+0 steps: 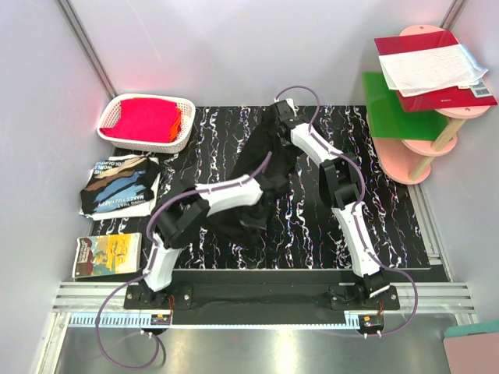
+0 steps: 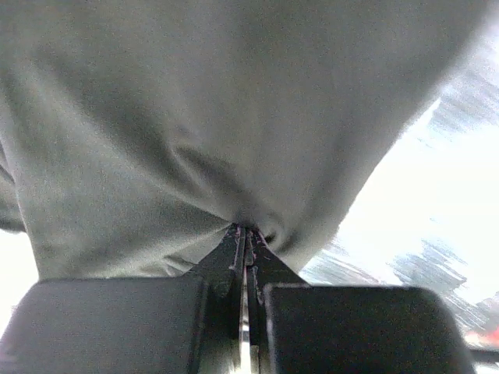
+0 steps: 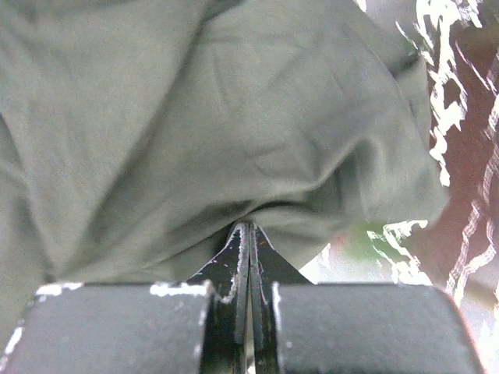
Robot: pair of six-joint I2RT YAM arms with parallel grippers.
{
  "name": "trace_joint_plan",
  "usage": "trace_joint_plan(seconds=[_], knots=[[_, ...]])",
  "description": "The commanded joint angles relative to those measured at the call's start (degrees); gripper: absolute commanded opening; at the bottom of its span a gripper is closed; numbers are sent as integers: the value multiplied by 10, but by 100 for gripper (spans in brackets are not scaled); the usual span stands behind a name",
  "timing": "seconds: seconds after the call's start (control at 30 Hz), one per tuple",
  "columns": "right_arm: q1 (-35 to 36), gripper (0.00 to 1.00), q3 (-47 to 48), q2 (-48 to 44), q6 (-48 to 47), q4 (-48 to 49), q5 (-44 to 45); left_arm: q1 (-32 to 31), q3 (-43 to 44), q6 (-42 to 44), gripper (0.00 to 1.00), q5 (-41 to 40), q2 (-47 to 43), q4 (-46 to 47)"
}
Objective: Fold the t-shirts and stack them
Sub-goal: Rotate the tshirt 90 degrees
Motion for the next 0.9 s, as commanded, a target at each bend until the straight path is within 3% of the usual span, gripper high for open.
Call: trace_joint_plan(seconds=[0.0, 0.2, 0.4, 0.5, 0.53, 0.57, 0.6, 0.63, 0.67, 0.7, 0.73, 0.87], knots=[[1, 0, 52, 5, -46, 44, -70, -41, -29, -77, 0, 82, -50, 61], [1, 0, 103, 4, -74, 75, -127, -99, -38, -71, 0, 131, -89, 87], [1, 0, 46, -60, -66, 76, -135, -128, -30, -68, 3, 8, -194, 88], [1, 1, -15, -128, -60, 85, -123, -118, -55, -69, 53, -87, -269, 90], [1, 2, -33, -147, -53, 88, -112, -108, -64, -68, 84, -102, -297, 91], [1, 2, -53, -184, -47, 91, -108, -83, -74, -68, 94, -116, -309, 89], [1, 2, -95, -204, -34, 93, -107, -65, -100, -62, 96, -129, -318, 88], [1, 3, -117, -243, -33, 100, -116, -25, -113, -59, 92, -138, -325, 86], [1, 3, -165, -263, -11, 103, -122, -3, -134, -53, 75, -138, -321, 72], [1, 3, -190, -282, -3, 110, -125, 19, -142, -53, 48, -142, -308, 62], [1, 3, -215, -321, 7, 115, -126, 59, -149, -57, 0, -151, -299, 51], [1, 3, -339, -407, 36, 129, -139, 102, -165, -39, 0, -167, -241, 41]])
